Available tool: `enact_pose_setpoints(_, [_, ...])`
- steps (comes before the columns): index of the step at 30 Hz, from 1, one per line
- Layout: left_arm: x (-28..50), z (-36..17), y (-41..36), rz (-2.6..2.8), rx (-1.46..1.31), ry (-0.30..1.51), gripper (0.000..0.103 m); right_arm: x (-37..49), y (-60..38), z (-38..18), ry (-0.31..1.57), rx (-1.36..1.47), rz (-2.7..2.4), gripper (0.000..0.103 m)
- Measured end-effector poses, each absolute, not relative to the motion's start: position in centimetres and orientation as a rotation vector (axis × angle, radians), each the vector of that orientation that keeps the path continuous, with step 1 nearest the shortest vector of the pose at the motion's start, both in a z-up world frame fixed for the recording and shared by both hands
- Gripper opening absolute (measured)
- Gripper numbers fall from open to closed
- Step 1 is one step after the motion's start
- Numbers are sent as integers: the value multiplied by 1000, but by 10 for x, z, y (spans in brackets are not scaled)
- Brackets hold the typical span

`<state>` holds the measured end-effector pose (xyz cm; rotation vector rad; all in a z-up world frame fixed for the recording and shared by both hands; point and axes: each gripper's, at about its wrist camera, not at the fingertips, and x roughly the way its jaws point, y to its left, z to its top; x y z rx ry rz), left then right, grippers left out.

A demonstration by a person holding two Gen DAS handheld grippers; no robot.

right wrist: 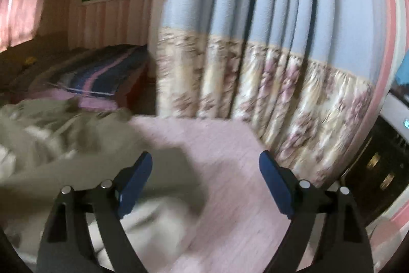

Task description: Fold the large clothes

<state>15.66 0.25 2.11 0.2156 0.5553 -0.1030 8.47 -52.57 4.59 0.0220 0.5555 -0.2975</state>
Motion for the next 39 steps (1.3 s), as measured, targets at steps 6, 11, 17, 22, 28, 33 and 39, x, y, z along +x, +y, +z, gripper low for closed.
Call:
enact_pose_setpoints(6, [158, -3, 15, -114, 249, 615, 100, 16, -466, 12, 626, 164, -212, 93])
enact_pose_setpoints(11, [151, -14, 23, -130, 194, 662, 100, -3, -422, -23, 722, 200, -124, 93])
enact_pose_setpoints(17, [152, -40, 12, -137, 187, 761, 100, 9, -384, -43, 769, 259, -30, 93])
enact_pose_setpoints(22, [163, -56, -3, -196, 158, 832, 62, 25, -377, -58, 795, 283, -3, 29])
enact_pose_setpoints(28, [157, -59, -31, -276, 179, 836, 0, 22, -388, -42, 730, 148, -20, 6])
enact_pose_setpoints(33, [111, -40, -52, -369, 110, 818, 0, 32, -422, -14, 676, -14, -109, 4])
enact_pose_setpoints(39, [25, -18, -126, -608, 71, 794, 0, 74, -483, 13, 627, -231, -267, 3])
